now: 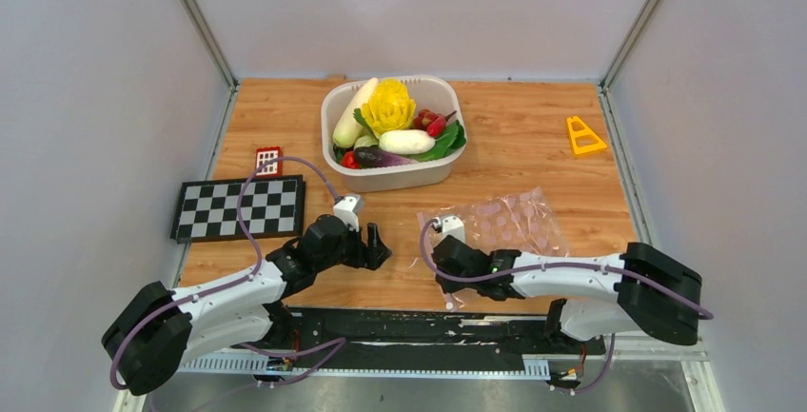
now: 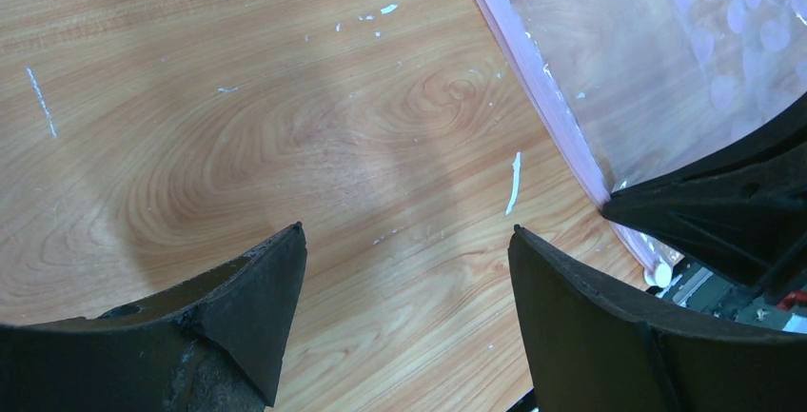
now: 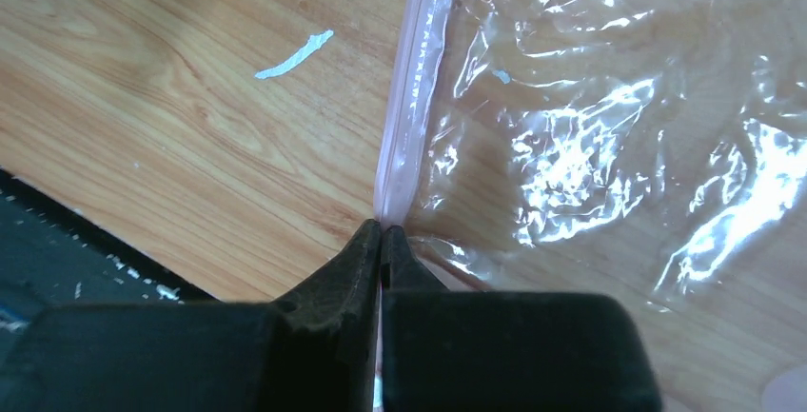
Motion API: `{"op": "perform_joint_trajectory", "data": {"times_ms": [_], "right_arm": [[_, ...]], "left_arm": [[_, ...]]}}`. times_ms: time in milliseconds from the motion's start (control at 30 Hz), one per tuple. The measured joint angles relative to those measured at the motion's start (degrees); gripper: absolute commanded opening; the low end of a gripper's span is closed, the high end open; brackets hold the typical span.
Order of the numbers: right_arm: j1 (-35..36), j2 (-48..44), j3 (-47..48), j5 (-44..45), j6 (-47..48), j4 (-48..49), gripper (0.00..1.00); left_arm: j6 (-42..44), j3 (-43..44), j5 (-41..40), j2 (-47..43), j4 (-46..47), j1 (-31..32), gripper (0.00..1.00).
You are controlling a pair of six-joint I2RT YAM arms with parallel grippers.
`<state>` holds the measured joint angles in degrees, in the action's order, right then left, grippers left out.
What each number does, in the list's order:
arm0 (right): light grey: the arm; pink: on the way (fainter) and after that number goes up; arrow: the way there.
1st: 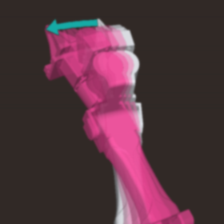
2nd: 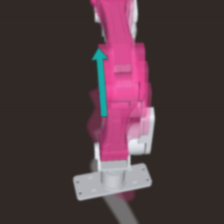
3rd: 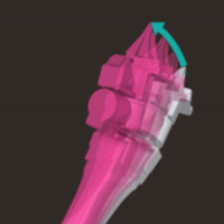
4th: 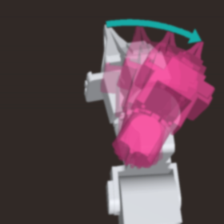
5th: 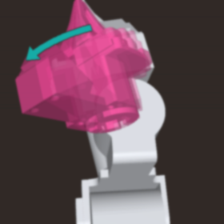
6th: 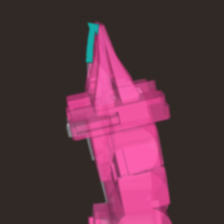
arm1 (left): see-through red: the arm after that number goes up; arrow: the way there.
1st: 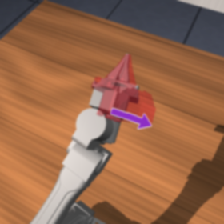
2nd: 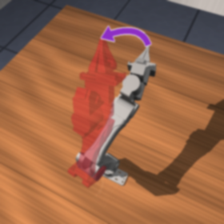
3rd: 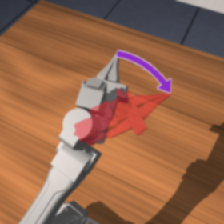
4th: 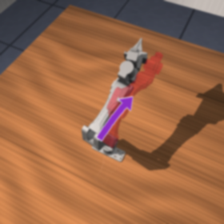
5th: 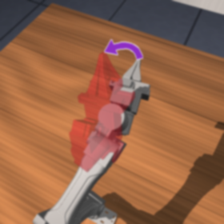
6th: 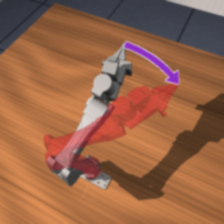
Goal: Place the food in the zip-top bag and seal the zipper
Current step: Pick up the zipper food storage bag at the center of the board.
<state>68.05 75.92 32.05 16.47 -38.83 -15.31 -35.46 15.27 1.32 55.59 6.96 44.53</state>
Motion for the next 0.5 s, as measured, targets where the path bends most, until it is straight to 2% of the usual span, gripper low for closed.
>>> {"op": "perform_joint_trajectory", "data": {"times_ms": [233, 500], "right_arm": [[-8.63, -11.10, -9.68, -11.87, -0.04, 7.19, 0.00], [-15.56, -21.40, -11.56, -21.53, 0.15, 7.96, 0.00]], "left_arm": [[-0.02, 0.00, 0.83, 0.09, 0.20, 0.00, 0.85], [-0.50, 0.00, 3.10, 4.79, 4.68, 2.14, 0.84]]}}
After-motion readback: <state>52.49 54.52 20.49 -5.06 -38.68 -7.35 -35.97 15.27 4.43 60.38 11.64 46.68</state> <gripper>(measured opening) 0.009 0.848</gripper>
